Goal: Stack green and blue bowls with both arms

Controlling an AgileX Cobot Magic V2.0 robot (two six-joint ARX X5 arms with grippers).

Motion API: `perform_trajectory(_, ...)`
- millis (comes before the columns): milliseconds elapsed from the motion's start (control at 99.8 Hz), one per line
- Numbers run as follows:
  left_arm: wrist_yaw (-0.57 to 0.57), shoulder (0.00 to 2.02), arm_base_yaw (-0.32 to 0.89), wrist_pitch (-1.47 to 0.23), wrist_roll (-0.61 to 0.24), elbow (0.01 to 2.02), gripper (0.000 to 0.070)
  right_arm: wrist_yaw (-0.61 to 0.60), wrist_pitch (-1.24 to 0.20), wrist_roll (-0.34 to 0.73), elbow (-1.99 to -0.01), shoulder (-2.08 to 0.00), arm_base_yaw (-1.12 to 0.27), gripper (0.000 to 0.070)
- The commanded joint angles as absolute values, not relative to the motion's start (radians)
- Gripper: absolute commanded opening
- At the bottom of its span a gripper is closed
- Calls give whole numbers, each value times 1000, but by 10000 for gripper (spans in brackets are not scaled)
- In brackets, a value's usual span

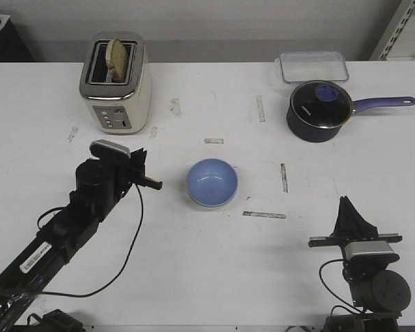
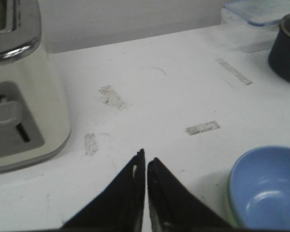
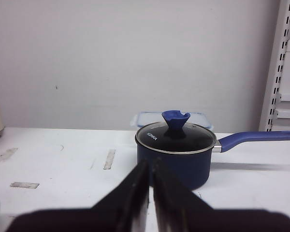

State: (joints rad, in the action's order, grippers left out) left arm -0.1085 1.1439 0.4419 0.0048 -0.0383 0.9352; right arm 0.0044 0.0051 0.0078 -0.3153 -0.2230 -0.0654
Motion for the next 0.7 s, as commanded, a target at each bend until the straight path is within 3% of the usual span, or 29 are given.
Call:
perform_trajectory(0,-116,1103,416,33,-10,886,1,7,15,22,-316,-222,-66,2)
perform_trajectory(451,-78,724,213,54,-12,526,1,7,15,22,-316,-222,-66,3)
perform_trajectory(691,-79,535,196,-37,-12,488,1,7,15,22,-316,-222,-66,2)
